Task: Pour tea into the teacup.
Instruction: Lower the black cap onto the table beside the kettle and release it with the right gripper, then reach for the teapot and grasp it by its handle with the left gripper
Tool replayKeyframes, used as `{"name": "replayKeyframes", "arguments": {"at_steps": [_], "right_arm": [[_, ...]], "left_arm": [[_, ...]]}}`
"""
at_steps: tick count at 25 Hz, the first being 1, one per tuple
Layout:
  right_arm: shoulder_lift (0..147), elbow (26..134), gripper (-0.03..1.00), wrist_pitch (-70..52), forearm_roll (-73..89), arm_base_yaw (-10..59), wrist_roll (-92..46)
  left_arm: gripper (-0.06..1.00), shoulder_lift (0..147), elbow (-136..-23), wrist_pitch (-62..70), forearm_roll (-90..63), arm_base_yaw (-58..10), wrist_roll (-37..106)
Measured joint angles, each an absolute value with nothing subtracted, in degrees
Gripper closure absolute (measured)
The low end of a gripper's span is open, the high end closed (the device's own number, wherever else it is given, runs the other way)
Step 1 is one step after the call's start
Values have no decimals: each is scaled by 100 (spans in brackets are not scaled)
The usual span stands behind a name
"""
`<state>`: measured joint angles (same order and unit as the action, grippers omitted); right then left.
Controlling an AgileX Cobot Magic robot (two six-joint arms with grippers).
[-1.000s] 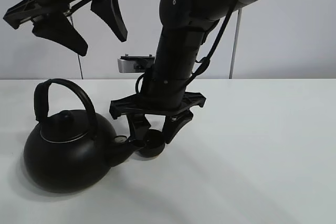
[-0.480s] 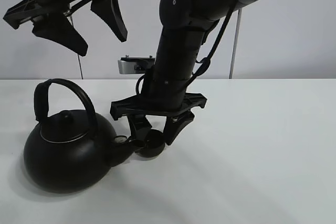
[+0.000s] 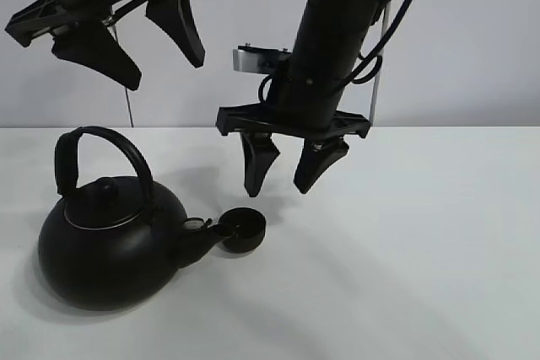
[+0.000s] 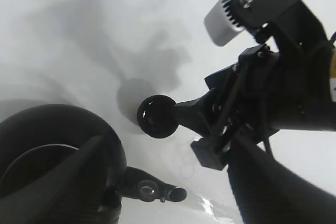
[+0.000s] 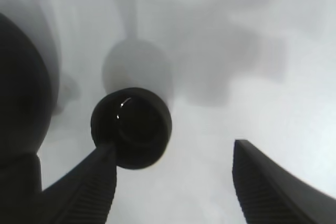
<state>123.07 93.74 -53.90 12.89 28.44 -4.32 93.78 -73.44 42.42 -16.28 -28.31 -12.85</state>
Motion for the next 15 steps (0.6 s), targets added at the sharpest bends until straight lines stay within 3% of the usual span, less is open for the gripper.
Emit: {"name": "replayKeyframes", "arguments": {"at_steps": [15], "right_arm": [[11484, 9374, 53, -6431, 1672, 2270, -604]], "left_arm": [[47, 9378, -7344, 4229, -1628, -2831, -1285]]}}
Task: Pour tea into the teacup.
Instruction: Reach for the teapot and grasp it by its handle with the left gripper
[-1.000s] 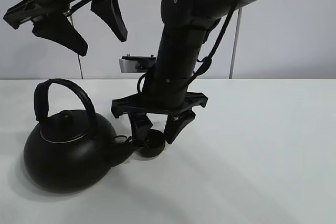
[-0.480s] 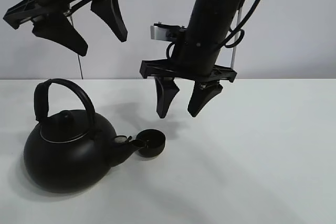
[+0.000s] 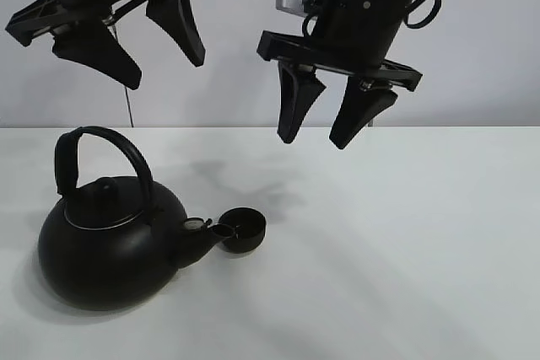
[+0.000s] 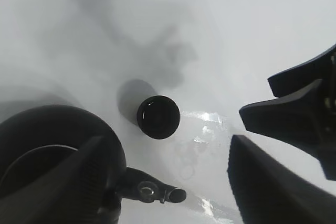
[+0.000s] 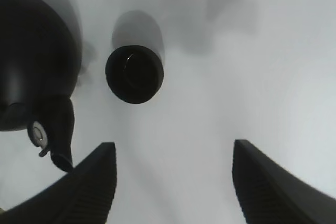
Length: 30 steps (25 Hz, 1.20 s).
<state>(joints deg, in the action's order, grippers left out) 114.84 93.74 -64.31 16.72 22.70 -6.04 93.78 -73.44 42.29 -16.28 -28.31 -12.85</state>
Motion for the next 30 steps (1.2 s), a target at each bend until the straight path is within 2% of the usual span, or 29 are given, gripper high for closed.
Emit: {"name": "replayKeyframes", "arguments": {"at_steps": [16, 30], "right_arm": [[10225, 9374, 53, -6997, 1866, 1804, -780], [9927, 9374, 53, -7068, 1430, 1596, -727]], "left_arm": [[47, 9378, -7344, 4182, -1628, -2831, -1285], [47, 9378, -7344, 4181, -1628, -2831, -1285]]}}
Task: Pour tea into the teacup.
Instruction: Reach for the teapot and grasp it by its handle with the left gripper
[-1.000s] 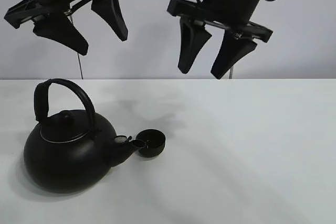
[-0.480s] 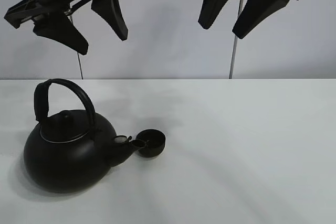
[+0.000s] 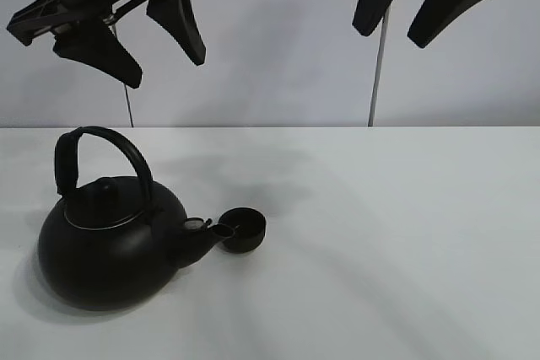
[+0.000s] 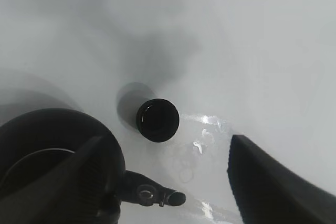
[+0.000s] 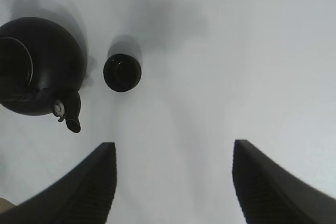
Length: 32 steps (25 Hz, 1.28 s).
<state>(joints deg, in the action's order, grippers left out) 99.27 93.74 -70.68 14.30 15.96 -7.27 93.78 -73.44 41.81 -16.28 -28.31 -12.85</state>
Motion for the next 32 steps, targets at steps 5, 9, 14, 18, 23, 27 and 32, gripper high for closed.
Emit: {"name": "replayKeyframes", "arguments": {"at_steps": [5, 9, 14, 18, 23, 27, 32], "right_arm": [[9846, 9374, 53, -7072, 1410, 1543, -727], [9846, 9374, 53, -7072, 1410, 1543, -727], [9846, 9374, 53, -7072, 1410, 1543, -721], [9846, 9374, 53, -7072, 1410, 1543, -717], [9846, 9374, 53, -7072, 1410, 1543, -717], [9846, 9374, 53, -7072, 1410, 1543, -717], [9846, 9374, 53, -7072, 1410, 1543, -717]], "left_arm": [[47, 9378, -7344, 4181, -1628, -2831, -1285], [47, 9378, -7344, 4181, -1628, -2831, -1285], [47, 9378, -7344, 4181, -1628, -2831, -1285], [47, 9378, -7344, 4181, -1628, -2831, -1285], [47, 9378, -7344, 4181, -1628, -2831, -1285], [47, 9378, -7344, 4181, -1628, -2831, -1285], [47, 9378, -7344, 4168, -1628, -2831, -1285]]}}
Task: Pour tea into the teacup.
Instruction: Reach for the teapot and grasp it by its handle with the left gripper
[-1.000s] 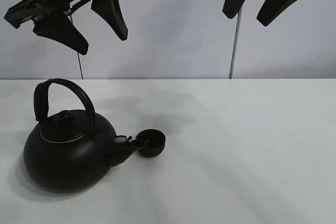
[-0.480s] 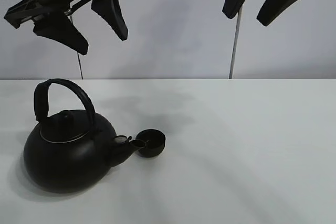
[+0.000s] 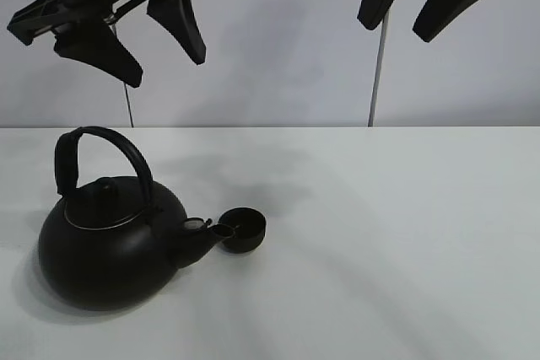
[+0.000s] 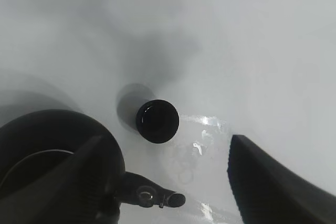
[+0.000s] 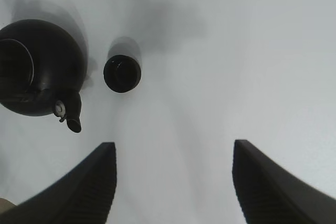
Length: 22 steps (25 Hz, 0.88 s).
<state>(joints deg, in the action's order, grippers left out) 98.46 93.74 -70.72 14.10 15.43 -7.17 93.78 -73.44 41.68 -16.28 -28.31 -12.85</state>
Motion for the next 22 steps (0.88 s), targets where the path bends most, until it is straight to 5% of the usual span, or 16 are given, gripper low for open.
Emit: {"name": "replayKeyframes", "arguments": {"at_steps": [22], "right_arm": [[9846, 9374, 53, -7072, 1410, 1543, -717]], "left_arm": [[47, 9167, -7344, 3853, -1628, -2831, 163]]}}
